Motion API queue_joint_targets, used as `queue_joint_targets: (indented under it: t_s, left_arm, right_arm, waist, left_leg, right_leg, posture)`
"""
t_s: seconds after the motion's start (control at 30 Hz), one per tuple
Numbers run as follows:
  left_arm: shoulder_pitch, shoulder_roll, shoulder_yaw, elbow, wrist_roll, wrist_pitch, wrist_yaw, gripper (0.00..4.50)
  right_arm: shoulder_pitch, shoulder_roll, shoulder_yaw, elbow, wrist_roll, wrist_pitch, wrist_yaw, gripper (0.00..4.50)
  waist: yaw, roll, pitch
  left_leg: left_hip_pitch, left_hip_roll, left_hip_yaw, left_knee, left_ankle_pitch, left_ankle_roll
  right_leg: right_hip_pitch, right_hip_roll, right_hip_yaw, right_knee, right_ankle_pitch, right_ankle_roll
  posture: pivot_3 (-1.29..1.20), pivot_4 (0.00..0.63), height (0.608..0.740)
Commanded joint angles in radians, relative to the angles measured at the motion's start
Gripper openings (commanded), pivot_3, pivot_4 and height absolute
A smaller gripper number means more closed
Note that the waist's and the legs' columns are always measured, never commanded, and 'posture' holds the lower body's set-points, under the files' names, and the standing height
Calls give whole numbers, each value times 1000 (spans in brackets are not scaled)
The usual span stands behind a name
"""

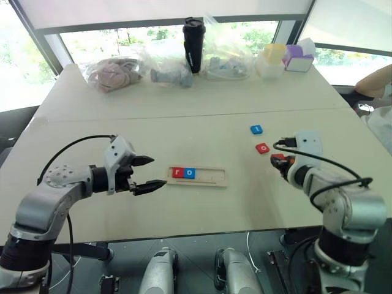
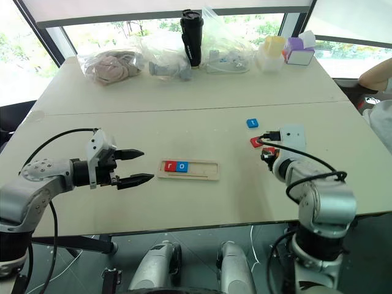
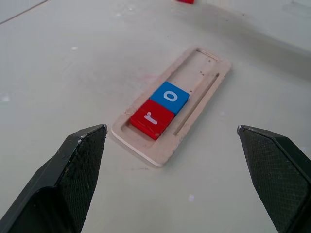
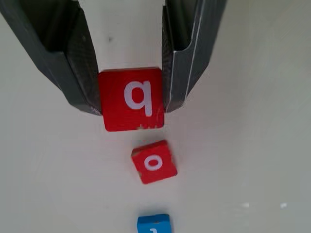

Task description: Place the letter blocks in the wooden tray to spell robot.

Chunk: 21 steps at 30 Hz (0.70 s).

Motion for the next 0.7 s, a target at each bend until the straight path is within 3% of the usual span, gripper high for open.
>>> queue_joint_targets:
  t_s: [0.03,0.27,0.4,0.47,0.5,0.57,0.63,0.67,0.7]
  left_arm:
    - [-28,8,-19,27,6,-34,-21,4500]
    - [-65,13,-56,89,32,-78,-49,4500]
    - [-70,13,-62,102,37,-90,-53,4500]
    - [-69,15,-62,104,38,-94,-55,4500]
    - [-68,15,-62,105,39,-95,-56,4500]
    - [-66,18,-61,106,42,-94,-59,4500]
    - [-66,19,-62,108,43,-94,-62,4500]
    - [-65,20,-61,108,43,-94,-63,4500]
    - [-63,22,-64,109,43,-93,-67,4500]
  right_arm:
    - [44,125,-13,-120,-48,20,-98,1174]
    - [118,299,35,-188,-48,20,-159,1174]
    - [136,306,45,-194,-31,20,-148,3227]
    - [146,227,56,-190,26,20,-82,4227]
    - [152,158,64,-195,92,20,-7,4416]
    - [166,-222,165,-260,235,20,235,4416]
    - [181,-418,183,-273,308,-11,360,4416]
    - [189,-453,166,-265,327,-33,390,4416]
    - [225,-565,102,-202,322,-170,501,4416]
  waist:
    - [1,0,0]
    - [0,1,0]
    - [0,1,0]
    - [0,1,0]
    - [0,1,0]
    - [0,5,4]
    - [0,4,4]
    - [1,1,2]
    - [0,-1,2]
  left_leg:
    - [0,3,0,0,-1,-1]
    - [-1,7,2,-4,0,-1]
    - [-1,6,5,-9,1,-2]
    - [0,6,5,-10,1,-2]
    - [0,6,5,-10,1,-2]
    - [-1,6,5,-9,2,-2]
    - [0,4,5,-9,1,-2]
    - [1,4,5,-9,1,-3]
    - [2,4,4,-9,0,-4]
  right_leg:
    - [0,2,0,-1,0,-1]
    - [-2,3,1,-6,2,-3]
    - [-4,4,1,-7,2,-4]
    - [-4,5,1,-7,2,-4]
    - [-4,5,1,-7,2,-4]
    - [-3,4,1,-8,2,-4]
    - [-3,1,4,-9,1,-3]
    - [-2,0,4,-9,1,-3]
    - [-1,2,4,-10,1,-3]
  posture:
    - [0,150,740]
    - [0,150,740]
    - [0,150,740]
    - [0,150,740]
    - [0,150,740]
    - [0,150,740]
    - [0,150,740]
    - [0,150,740]
    - [0,150,740]
